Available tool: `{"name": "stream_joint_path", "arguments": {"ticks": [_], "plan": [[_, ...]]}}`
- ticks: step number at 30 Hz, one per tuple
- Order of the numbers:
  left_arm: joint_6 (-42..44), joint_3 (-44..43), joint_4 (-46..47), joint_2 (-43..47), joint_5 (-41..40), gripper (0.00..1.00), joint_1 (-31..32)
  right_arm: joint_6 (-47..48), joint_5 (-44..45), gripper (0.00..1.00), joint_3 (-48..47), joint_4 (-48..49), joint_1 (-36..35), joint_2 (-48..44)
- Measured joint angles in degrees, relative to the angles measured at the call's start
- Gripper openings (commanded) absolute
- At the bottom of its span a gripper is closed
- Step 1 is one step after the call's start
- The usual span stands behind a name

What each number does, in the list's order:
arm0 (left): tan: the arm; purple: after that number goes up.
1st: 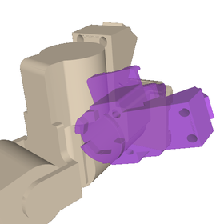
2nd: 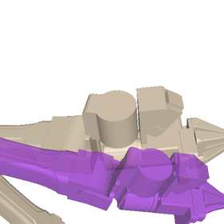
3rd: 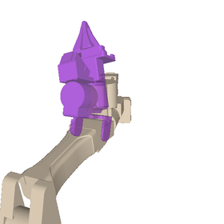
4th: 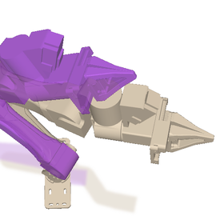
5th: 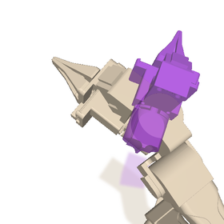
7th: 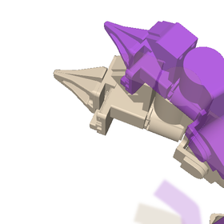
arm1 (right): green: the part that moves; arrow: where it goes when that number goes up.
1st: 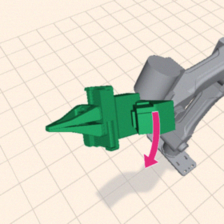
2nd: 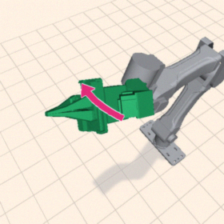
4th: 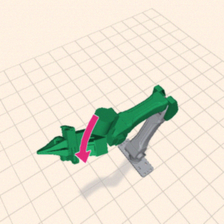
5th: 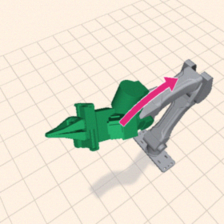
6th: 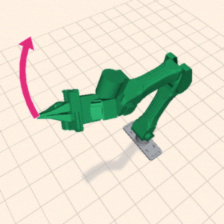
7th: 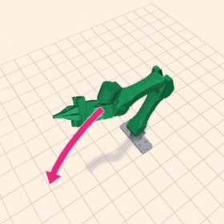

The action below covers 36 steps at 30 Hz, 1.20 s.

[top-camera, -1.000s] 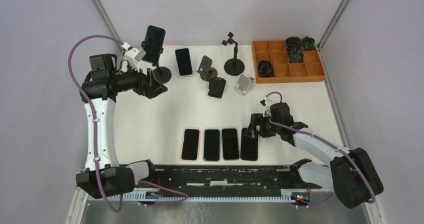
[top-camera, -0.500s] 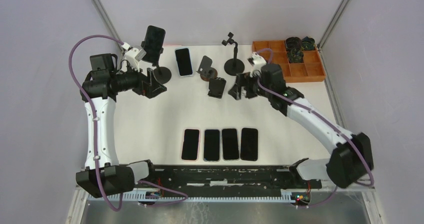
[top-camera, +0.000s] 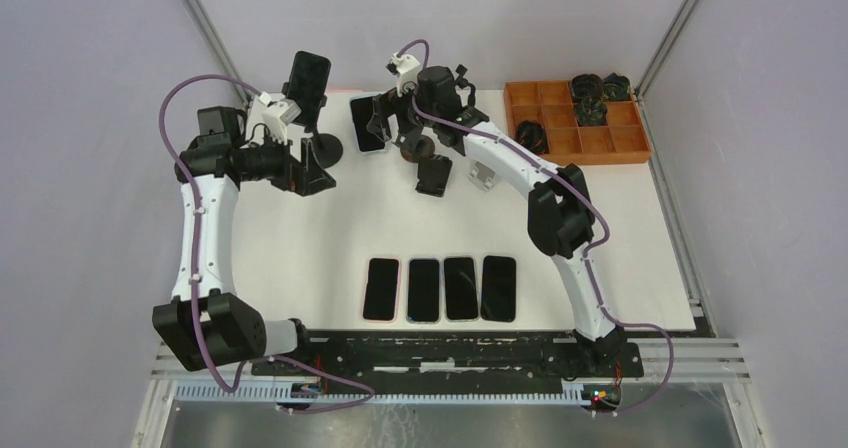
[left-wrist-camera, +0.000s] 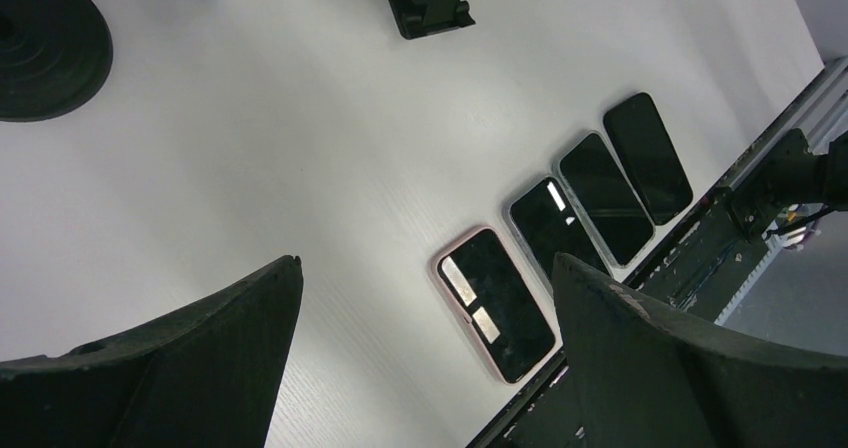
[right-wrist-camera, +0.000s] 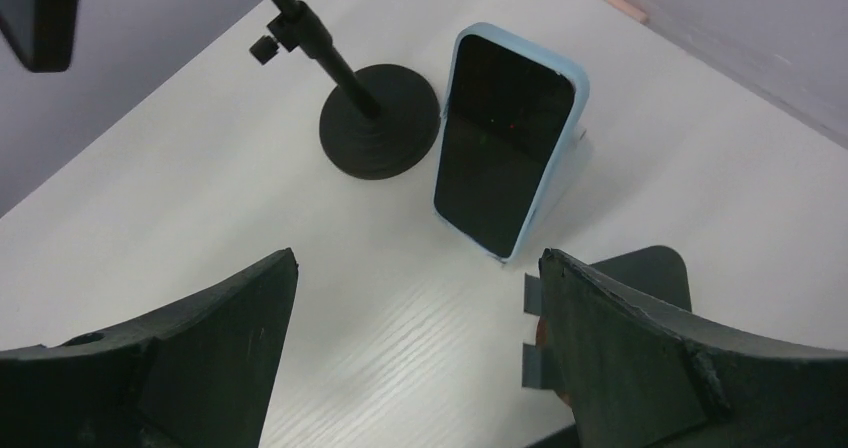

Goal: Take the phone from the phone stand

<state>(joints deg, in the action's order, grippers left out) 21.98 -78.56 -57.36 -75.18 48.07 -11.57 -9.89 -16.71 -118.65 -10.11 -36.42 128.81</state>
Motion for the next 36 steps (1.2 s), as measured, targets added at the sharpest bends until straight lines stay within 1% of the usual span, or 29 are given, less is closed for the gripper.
{"name": "stream_joint_path", "arguments": {"ticks": [7, 12, 15, 17, 18, 19, 20, 23, 27, 32, 36], "plan": [[1.3, 2.7, 0.8, -0.8, 0.0, 1.00, -0.2, -0.6, -1.7, 0.98, -0.5, 13.6, 1.5, 8.0], [1.7, 3.7, 2.5, -3.1, -0.1, 1.00, -0.2, -1.9, -3.3, 0.98, -3.4, 19.2, 2.1, 14.6], [1.7, 4.8, 4.4, -4.8, 0.0, 0.99, -0.2, -2.9, -4.5, 0.98, -2.8, 21.1, 2.3, 15.8], [1.6, 6.8, 6.7, -5.1, 0.0, 0.99, -0.2, -3.0, -5.2, 0.98, -0.1, 23.8, 2.3, 14.8], [1.4, 7.9, 8.4, -5.1, -0.3, 0.99, 0.2, -2.8, -5.5, 0.98, 2.1, 24.6, 2.3, 13.6], [0.8, 9.0, 10.1, -5.1, -0.9, 0.98, 0.6, -2.4, -5.9, 0.98, 7.3, 25.6, 2.3, 10.4], [0.3, 9.7, 11.6, -5.2, -1.6, 0.98, 1.2, -2.4, -6.0, 0.98, 8.2, 25.7, 2.3, 9.7], [-1.8, 10.8, 16.4, -7.0, -4.9, 0.98, 5.0, -0.4, -5.9, 0.98, 16.2, 26.1, 2.4, 2.2], [-4.3, 10.8, 22.9, -11.1, -9.1, 0.98, 9.9, 1.4, -5.7, 0.98, 21.6, 27.0, 2.8, -8.4], [-7.3, 8.9, 29.9, -17.7, -16.2, 1.00, 15.6, 2.8, -5.6, 0.98, 33.0, 31.1, 4.6, -25.4], [-8.8, 5.4, 35.2, -23.7, -23.0, 1.00, 19.4, 2.8, -5.5, 0.98, 44.3, 35.5, 6.5, -35.6]]}}
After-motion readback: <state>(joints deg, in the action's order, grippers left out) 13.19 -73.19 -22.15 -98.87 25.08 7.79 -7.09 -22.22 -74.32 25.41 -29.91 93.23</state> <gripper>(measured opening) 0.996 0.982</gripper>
